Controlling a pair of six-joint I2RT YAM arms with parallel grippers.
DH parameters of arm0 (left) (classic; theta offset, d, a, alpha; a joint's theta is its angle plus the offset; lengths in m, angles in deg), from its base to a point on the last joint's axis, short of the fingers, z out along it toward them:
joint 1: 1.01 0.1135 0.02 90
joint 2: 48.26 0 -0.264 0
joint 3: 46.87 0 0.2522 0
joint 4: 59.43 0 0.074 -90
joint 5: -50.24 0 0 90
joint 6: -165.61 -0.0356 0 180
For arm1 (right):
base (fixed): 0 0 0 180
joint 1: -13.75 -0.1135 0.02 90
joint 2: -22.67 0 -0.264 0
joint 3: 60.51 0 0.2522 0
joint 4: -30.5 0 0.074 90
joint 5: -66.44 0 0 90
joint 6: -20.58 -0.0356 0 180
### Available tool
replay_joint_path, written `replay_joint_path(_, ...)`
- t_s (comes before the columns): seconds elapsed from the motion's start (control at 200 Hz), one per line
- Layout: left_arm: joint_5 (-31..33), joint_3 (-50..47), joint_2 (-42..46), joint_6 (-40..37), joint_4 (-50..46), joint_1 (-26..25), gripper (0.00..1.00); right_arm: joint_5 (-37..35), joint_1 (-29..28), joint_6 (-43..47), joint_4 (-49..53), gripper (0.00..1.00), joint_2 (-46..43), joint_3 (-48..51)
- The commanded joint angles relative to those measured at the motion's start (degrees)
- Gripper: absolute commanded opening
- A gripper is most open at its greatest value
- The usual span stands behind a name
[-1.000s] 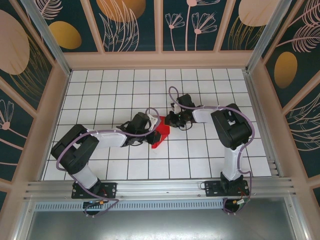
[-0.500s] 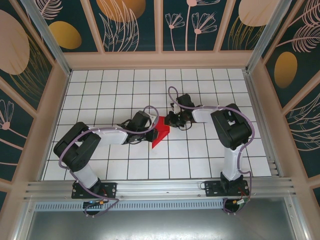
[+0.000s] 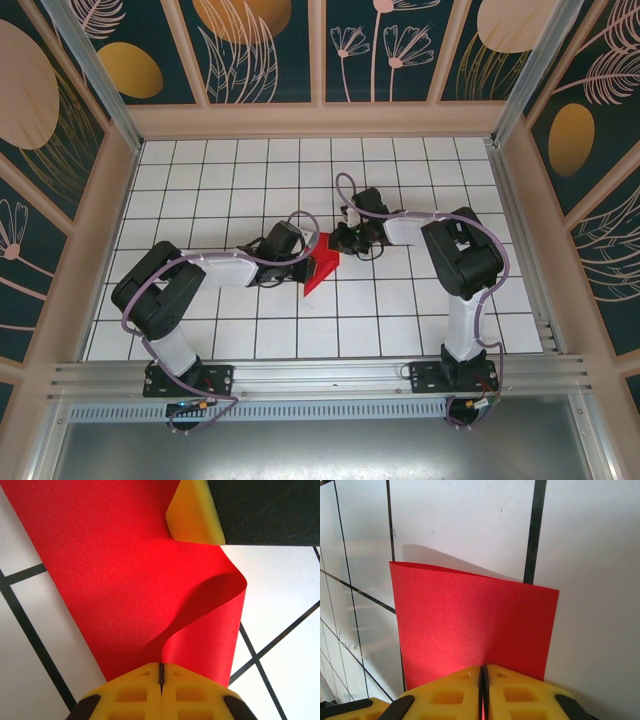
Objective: Fold a paper plane with a square sheet of paper (pick it up from the middle)
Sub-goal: Third fold the triangle at the center of the table.
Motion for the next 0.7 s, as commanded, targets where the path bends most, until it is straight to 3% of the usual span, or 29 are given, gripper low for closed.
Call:
replay_joint_path(0.0,0.74,1.54,-1.02,0.31,-1.39,0.35,0.0,-3.65,-0.69,1.29,3.47,0.14,2.55,-0.31)
replay_joint_path(0.695,0.76,0.64,-1.73,2.56,-0.26,0.32,0.01,-4.26,-0.79,0.28,3.09,0.14,1.95,0.02)
